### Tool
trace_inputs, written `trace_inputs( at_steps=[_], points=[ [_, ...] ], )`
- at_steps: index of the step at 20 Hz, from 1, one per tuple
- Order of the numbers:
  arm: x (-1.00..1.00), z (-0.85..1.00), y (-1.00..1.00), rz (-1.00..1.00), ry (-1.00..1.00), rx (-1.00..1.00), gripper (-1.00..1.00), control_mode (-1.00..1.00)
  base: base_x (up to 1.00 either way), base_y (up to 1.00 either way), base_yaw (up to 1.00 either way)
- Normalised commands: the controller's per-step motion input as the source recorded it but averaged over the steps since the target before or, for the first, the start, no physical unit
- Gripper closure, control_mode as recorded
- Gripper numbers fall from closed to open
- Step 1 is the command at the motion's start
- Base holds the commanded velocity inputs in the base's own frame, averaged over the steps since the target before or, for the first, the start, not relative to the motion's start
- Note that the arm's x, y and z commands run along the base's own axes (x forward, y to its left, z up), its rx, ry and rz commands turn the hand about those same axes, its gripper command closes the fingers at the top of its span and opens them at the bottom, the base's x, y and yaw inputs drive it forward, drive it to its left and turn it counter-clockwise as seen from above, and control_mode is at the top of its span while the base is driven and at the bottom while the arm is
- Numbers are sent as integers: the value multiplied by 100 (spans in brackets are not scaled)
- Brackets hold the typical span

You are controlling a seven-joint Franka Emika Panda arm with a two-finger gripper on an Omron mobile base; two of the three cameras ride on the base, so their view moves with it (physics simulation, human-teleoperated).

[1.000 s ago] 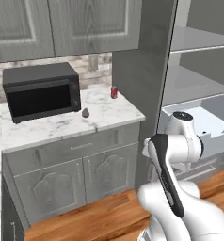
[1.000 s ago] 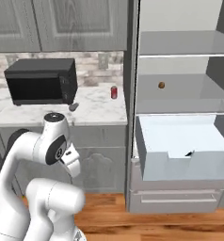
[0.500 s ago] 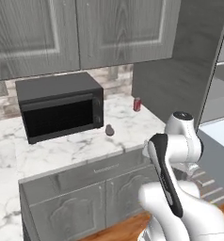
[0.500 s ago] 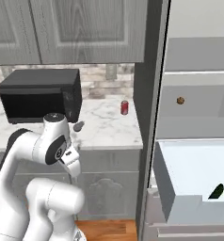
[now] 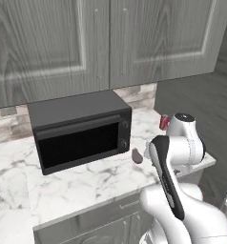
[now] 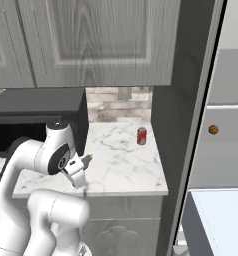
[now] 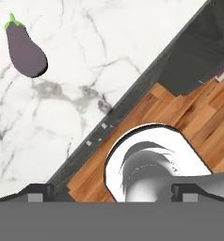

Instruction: Place the cucumber and eggplant inside the fridge drawer. Close the drawer after placing the vegetables.

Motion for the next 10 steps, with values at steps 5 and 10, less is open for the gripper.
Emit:
trace_inputs(
  at_steps=[5,10],
  points=[
    [6,0,4,2,0,0,-100,-100,28,4,6],
    [64,0,24,31,0,-1,-100,-100,0,0,0]
  ],
)
